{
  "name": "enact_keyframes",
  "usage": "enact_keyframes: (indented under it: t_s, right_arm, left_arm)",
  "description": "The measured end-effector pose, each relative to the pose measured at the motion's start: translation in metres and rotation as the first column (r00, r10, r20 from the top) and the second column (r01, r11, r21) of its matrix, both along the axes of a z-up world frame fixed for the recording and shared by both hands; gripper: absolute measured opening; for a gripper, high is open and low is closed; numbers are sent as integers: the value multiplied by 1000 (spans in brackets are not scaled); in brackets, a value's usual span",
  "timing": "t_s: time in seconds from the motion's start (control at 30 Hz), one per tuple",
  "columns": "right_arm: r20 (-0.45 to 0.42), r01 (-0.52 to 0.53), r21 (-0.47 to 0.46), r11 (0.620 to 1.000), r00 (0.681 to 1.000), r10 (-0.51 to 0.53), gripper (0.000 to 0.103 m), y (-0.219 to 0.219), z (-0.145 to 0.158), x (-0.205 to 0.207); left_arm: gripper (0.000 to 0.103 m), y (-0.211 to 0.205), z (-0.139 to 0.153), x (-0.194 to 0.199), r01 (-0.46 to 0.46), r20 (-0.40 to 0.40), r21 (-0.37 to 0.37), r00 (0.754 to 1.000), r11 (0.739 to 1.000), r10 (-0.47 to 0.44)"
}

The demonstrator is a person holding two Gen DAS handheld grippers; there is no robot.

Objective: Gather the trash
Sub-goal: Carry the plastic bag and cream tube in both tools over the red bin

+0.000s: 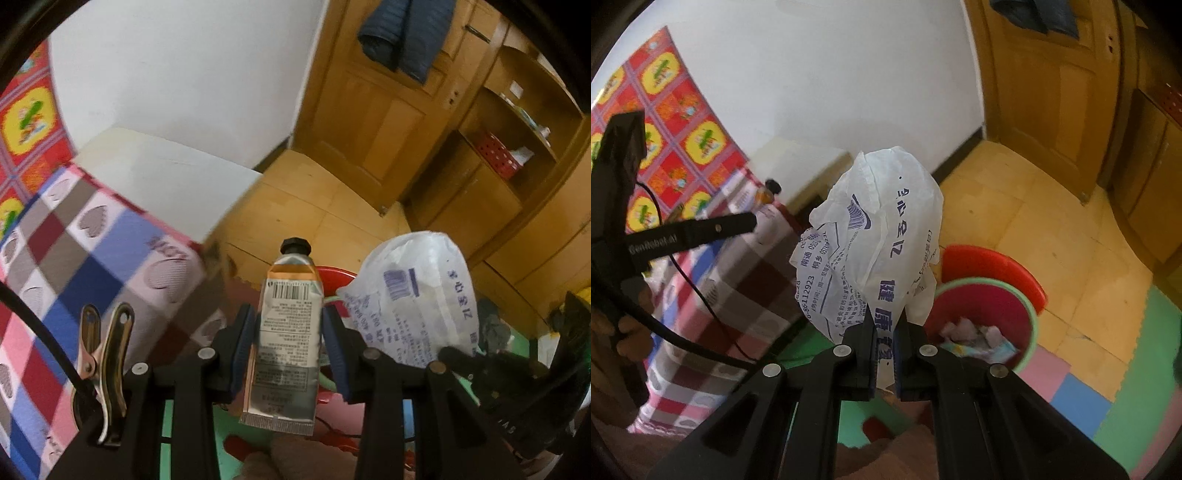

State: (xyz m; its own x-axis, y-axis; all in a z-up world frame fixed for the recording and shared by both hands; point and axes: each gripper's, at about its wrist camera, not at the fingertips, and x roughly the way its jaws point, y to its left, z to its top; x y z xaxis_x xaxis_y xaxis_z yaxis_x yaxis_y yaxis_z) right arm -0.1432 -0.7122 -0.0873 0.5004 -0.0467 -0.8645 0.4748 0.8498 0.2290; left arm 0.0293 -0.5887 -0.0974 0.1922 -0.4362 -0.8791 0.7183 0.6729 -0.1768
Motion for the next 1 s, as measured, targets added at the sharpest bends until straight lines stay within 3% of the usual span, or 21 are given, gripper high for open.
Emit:
enact_keyframes:
  t_s: [0.43, 0.73, 1.0]
  right_arm:
    - [-130, 99, 59, 993, 987, -91, 7, -45, -79, -26]
    - [-232, 151, 93, 984, 965, -126, 7, -67, -151, -30]
    - [-281, 162, 93, 982, 951, -130, 8, -80, -186, -24]
  left_arm:
    - [39, -66, -58, -36, 134, -82, 19, 988, 991, -132]
    - [39, -90, -98, -44, 198, -142, 32, 971, 980, -191]
    - [39, -106, -136, -57, 243, -182, 47, 956, 969, -231]
